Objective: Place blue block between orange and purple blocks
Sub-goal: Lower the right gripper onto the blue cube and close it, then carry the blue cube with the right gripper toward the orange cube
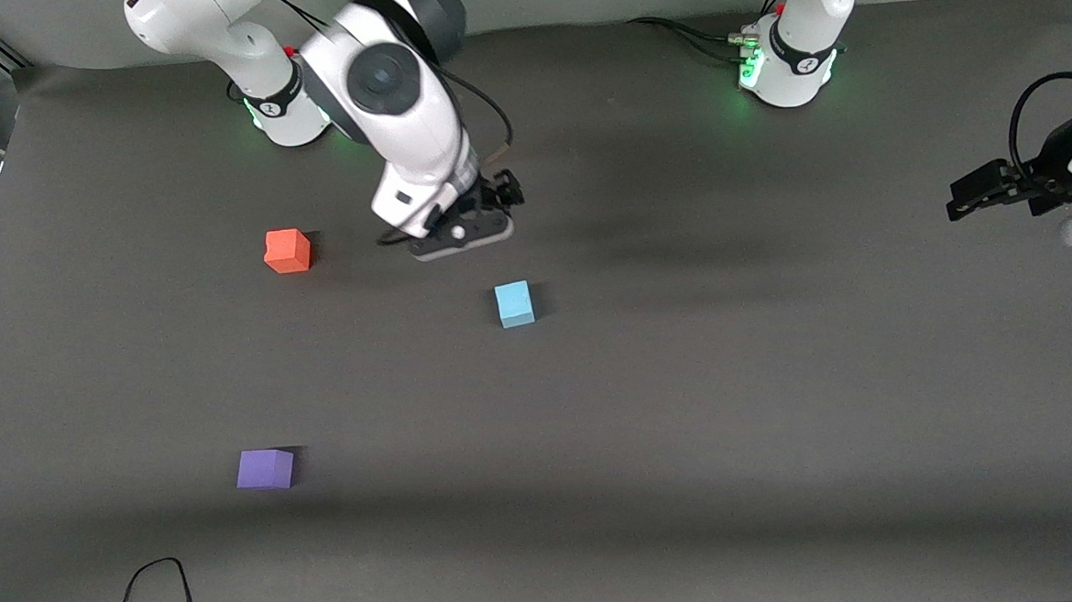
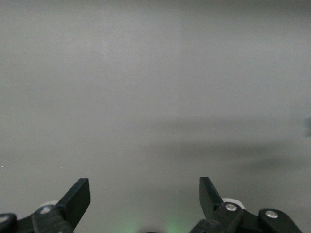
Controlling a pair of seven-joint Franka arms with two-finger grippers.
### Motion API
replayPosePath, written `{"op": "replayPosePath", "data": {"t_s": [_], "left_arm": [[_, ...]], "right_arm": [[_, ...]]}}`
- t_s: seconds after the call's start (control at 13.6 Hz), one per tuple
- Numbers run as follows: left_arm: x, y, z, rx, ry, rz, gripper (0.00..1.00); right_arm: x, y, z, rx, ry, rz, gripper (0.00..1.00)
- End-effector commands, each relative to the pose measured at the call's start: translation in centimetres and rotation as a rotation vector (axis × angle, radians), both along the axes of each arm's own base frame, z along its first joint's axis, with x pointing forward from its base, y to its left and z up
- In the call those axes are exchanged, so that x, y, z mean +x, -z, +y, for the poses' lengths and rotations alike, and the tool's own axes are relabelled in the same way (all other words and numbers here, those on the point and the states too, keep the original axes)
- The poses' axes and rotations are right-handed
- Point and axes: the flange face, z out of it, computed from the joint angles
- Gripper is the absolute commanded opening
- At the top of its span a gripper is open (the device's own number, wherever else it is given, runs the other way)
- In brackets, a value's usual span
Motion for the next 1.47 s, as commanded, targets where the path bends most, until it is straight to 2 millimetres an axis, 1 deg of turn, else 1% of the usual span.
{"op": "replayPosePath", "data": {"t_s": [0.0, 0.07, 0.15, 0.29, 0.52, 0.66, 0.81, 1.11, 1.18, 1.25, 1.33, 1.4], "left_arm": [[-1.0, -0.5, -0.5, 0.020, 0.011, -0.009, 1.00], [-1.0, -0.6, -0.5, 0.020, 0.012, -0.012, 1.00], [-1.0, -0.6, -1.0, 0.020, 0.023, -0.014, 1.00], [-0.8, -0.5, -0.7, 0.019, 0.020, -0.016, 1.00], [-0.8, -0.4, -0.7, 0.017, 0.027, -0.014, 1.00], [-0.8, -0.4, -0.6, 0.017, 0.027, -0.013, 1.00], [-0.8, -0.4, -0.5, 0.017, 0.027, -0.013, 1.00], [-0.8, -0.3, -0.6, 0.017, 0.029, -0.008, 1.00], [-0.8, -0.3, -0.6, 0.017, 0.027, -0.010, 1.00], [-0.8, -0.3, -0.5, 0.017, 0.026, -0.010, 1.00], [-0.8, -0.3, -0.4, 0.017, 0.026, -0.010, 1.00], [-0.8, -0.3, -0.4, 0.015, 0.026, -0.010, 1.00]], "right_arm": [[-0.1, 5.7, 0.3, -0.032, 0.021, -0.013, 1.00], [-0.3, 7.7, 1.0, -0.051, 0.003, -0.028, 1.00], [-0.3, 9.7, 1.3, -0.069, 0.001, -0.032, 1.00], [0.3, 13.0, 1.4, -0.066, 0.008, -0.036, 1.00], [0.6, 16.9, 1.6, -0.056, 0.030, -0.050, 1.00], [1.7, 19.6, 0.6, -0.064, 0.049, -0.059, 1.00], [2.1, 21.1, 0.4, -0.056, 0.063, -0.065, 1.00], [2.4, 21.8, 0.7, -0.054, 0.105, -0.058, 0.99], [2.4, 21.9, 0.9, -0.053, 0.107, -0.059, 0.96], [2.6, 21.8, 1.0, -0.050, 0.119, -0.061, 0.95], [2.6, 21.7, 1.2, -0.048, 0.130, -0.062, 0.91], [2.8, 21.5, 1.2, -0.045, 0.135, -0.063, 0.84]]}}
